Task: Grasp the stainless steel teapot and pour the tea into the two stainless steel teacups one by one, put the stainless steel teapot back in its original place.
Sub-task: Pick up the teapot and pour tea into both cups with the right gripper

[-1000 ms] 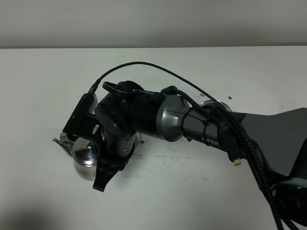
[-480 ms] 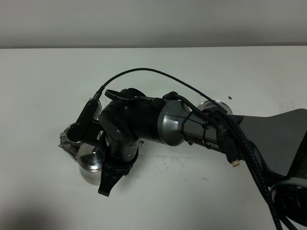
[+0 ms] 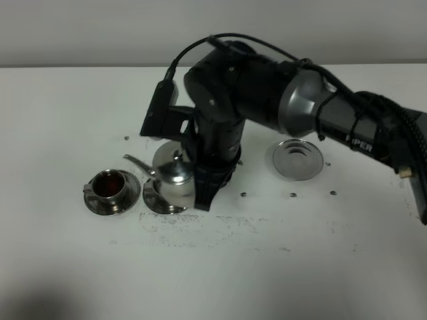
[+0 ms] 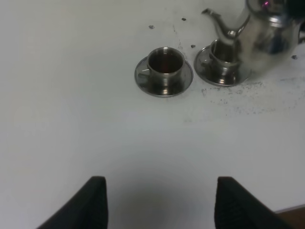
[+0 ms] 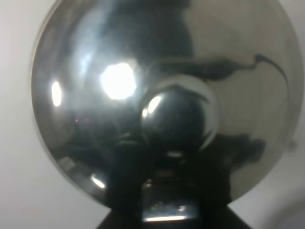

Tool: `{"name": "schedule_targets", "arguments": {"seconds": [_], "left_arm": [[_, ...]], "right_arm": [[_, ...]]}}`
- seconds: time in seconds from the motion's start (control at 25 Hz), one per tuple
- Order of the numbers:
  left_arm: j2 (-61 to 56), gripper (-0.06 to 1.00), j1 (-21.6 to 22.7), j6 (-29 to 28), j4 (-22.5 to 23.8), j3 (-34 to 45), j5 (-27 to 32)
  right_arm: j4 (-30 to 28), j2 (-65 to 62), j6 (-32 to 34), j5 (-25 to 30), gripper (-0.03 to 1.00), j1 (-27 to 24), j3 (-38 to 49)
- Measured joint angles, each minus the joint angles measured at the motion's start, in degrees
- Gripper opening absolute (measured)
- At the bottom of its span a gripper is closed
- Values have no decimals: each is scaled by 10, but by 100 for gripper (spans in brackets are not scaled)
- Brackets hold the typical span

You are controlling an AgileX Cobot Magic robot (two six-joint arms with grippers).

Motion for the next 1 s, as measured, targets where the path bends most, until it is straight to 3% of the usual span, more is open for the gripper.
{"name": "schedule_targets", "arguments": {"seconds": [0.24, 0.36, 0.48, 0.68, 1.0], "left_arm": [[0, 48, 0, 0, 0, 0, 0], [0, 48, 0, 0, 0, 0, 0], [0, 48, 0, 0, 0, 0, 0], [0, 48, 0, 0, 0, 0, 0], [0, 48, 0, 0, 0, 0, 0]], "right_arm": [[-43, 0, -159, 0, 17, -57, -10], [-54, 1, -270, -17, 17, -59, -10], [-54, 1, -341, -48, 17, -59, -10], [-101, 15, -364, -88, 17, -59, -10], [-144, 28, -369, -105, 17, -56, -10]]}}
